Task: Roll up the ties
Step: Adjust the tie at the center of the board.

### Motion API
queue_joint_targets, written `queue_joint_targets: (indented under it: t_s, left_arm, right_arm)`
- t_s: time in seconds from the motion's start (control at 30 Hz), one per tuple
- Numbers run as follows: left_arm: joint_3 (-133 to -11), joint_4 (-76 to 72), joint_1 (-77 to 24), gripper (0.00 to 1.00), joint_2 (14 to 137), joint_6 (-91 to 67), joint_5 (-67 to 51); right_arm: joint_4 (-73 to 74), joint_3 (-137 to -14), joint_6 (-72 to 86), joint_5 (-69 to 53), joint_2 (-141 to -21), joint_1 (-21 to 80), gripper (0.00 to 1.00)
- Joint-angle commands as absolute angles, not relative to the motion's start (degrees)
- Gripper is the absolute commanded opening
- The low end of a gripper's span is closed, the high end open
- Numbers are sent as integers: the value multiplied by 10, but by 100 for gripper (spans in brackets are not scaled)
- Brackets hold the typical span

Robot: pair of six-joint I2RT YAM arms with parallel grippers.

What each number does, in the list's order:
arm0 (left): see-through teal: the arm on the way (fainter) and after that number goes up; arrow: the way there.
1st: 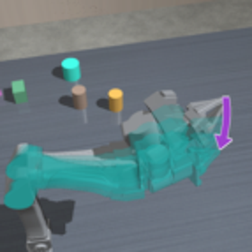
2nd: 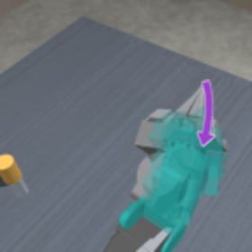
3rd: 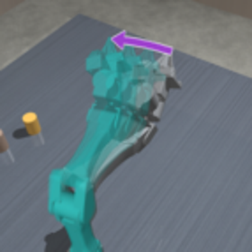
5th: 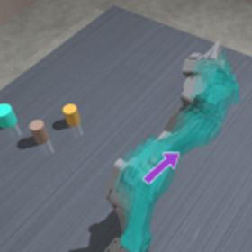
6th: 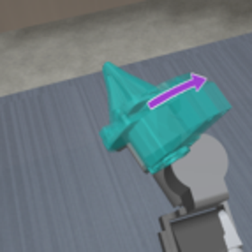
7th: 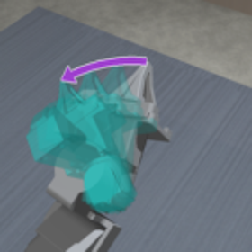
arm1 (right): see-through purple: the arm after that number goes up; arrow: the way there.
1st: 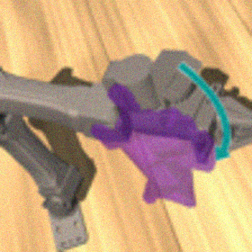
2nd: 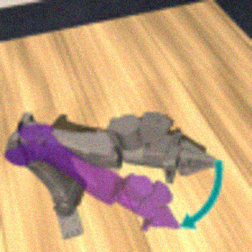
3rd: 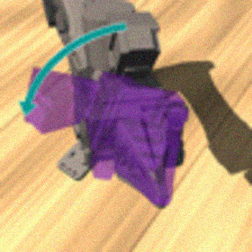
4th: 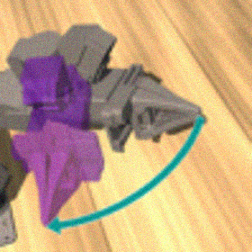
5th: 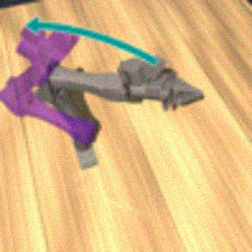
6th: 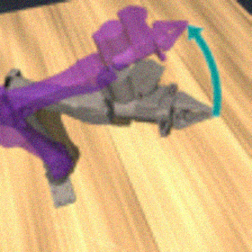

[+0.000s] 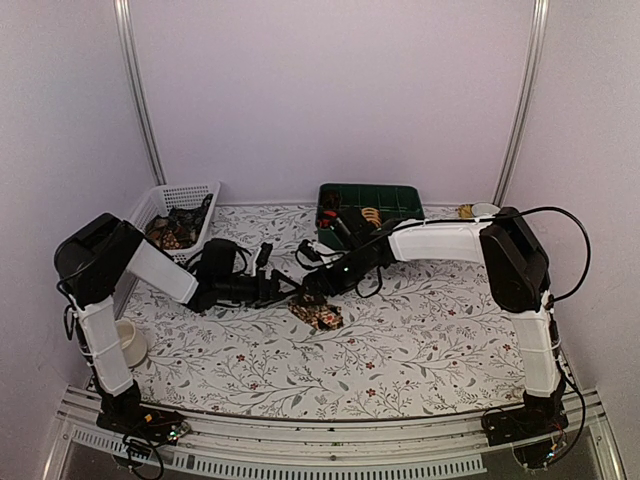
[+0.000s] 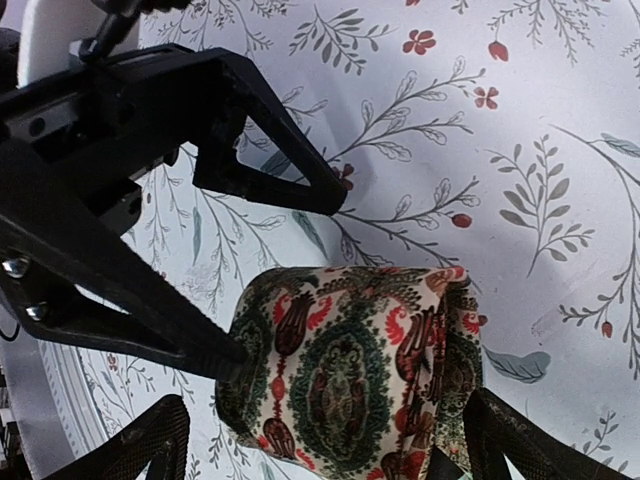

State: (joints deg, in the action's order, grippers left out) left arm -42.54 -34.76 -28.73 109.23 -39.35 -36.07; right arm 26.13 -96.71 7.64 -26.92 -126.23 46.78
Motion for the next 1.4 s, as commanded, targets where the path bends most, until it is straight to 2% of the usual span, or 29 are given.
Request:
queue_joint_targets:
  t_s: [0.0, 0.17, 0.53, 0.8, 1.37]
  left_arm:
    - [-461, -337, -283, 86, 1089, -393, -381]
    - [-479, -319, -283, 87, 1109, -388, -393]
    - [-497, -290, -291, 82, 1155, -372, -410]
    - [-503, -282, -296, 80, 1163, -368, -410]
    - [-512, -282, -299, 78, 1180, -366, -437]
  right_arm:
    - [264, -960, 70, -236, -1184, 460, 96]
    - [250, -932, 75, -230, -1140, 460, 96]
    - [146, -832, 104, -300, -1069, 460, 87]
    - [69, -816, 157, -389, -1132, 460, 74]
    - [47, -781, 184, -393, -1219, 460, 71]
